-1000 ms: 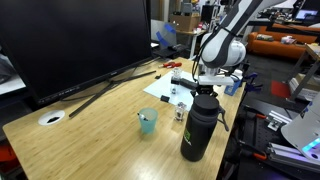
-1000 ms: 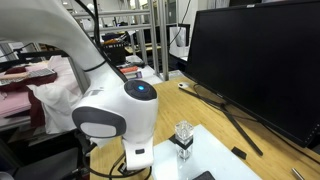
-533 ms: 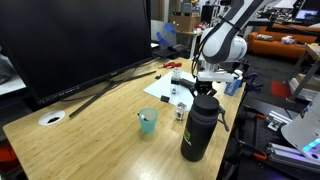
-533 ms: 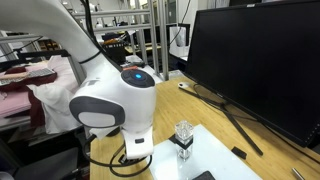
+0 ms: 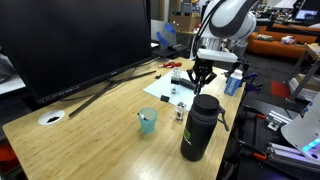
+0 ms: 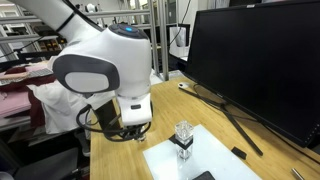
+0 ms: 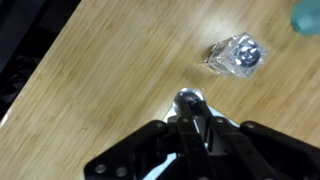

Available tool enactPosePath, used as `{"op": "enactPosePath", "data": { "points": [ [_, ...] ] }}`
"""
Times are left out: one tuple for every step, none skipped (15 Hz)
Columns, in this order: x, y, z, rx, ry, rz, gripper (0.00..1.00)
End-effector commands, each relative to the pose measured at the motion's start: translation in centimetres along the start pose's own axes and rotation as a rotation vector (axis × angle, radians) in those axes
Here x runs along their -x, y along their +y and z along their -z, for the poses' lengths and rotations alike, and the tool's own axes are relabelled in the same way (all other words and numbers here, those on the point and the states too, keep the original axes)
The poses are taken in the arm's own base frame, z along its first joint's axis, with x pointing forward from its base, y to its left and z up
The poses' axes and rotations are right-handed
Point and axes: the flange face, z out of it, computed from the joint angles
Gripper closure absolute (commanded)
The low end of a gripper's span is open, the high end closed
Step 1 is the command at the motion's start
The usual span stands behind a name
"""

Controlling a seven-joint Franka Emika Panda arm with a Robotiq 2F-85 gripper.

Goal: Put the silver lid on the clear bottle

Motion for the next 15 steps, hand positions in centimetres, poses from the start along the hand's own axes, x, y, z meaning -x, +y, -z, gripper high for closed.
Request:
{"op": "enactPosePath", "data": {
  "points": [
    [0.2, -1.2, 3.0, -0.037, 0.045, 0.030, 0.97],
    [0.0, -1.6, 3.8, -0.047, 0.064, 0.036, 0.97],
    [-0.3, -2.1, 4.7, -0.050, 0.083, 0.035, 0.97],
    [-0.6, -2.6, 5.4, -0.049, 0.101, 0.035, 0.97],
    [-1.1, -3.0, 6.1, -0.039, 0.113, 0.030, 0.97],
    [-1.6, -3.4, 6.7, -0.027, 0.124, 0.026, 0.97],
    [-2.1, -3.8, 7.3, -0.017, 0.141, 0.022, 0.97],
    [-2.7, -4.2, 7.9, -0.009, 0.142, 0.026, 0.97],
    [-3.2, -4.6, 8.4, -0.005, 0.142, 0.034, 0.97],
    [-3.5, -4.9, 8.9, -0.006, 0.139, 0.043, 0.97],
    [-3.6, -5.2, 9.4, -0.018, 0.123, 0.071, 0.97],
    [-3.0, -4.6, 9.1, -0.035, 0.151, 0.044, 0.88],
    [-3.2, -4.9, 9.4, -0.032, 0.147, 0.052, 0.88],
    [-3.3, -5.0, 9.4, -0.029, 0.143, 0.056, 0.88],
    [-3.3, -5.0, 9.3, -0.026, 0.142, 0.057, 0.88]
  ]
}}
